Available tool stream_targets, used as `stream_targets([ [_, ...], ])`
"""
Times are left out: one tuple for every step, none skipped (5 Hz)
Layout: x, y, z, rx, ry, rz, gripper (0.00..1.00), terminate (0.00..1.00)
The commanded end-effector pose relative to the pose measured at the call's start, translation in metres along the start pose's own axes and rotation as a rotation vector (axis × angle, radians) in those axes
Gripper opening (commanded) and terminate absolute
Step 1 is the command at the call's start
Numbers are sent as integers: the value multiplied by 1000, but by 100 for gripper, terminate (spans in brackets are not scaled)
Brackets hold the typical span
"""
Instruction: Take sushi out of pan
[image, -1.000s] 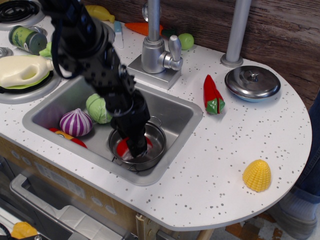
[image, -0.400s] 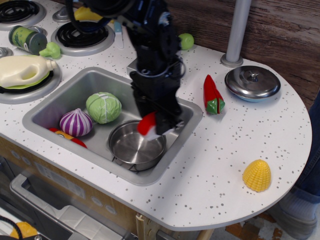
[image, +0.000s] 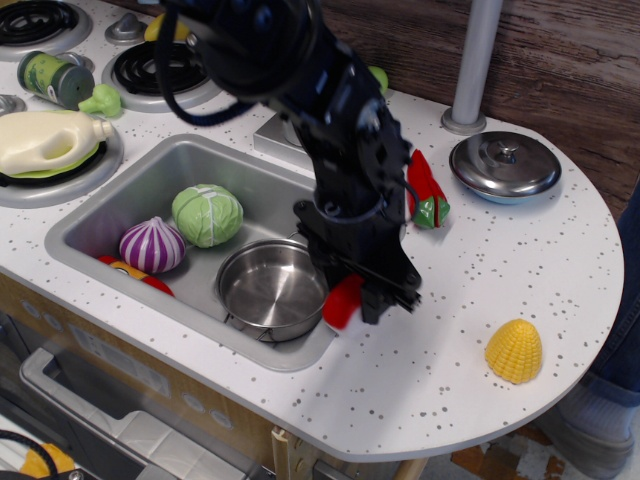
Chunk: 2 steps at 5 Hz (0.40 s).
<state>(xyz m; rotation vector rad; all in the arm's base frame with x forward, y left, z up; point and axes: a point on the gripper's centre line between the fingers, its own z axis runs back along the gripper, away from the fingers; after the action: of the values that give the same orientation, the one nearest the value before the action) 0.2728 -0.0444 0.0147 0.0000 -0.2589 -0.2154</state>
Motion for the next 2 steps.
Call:
stream_targets([
  [7, -12, 8, 2, -101, 37, 0, 0],
  [7, -12, 8, 2, -101, 37, 100, 0],
])
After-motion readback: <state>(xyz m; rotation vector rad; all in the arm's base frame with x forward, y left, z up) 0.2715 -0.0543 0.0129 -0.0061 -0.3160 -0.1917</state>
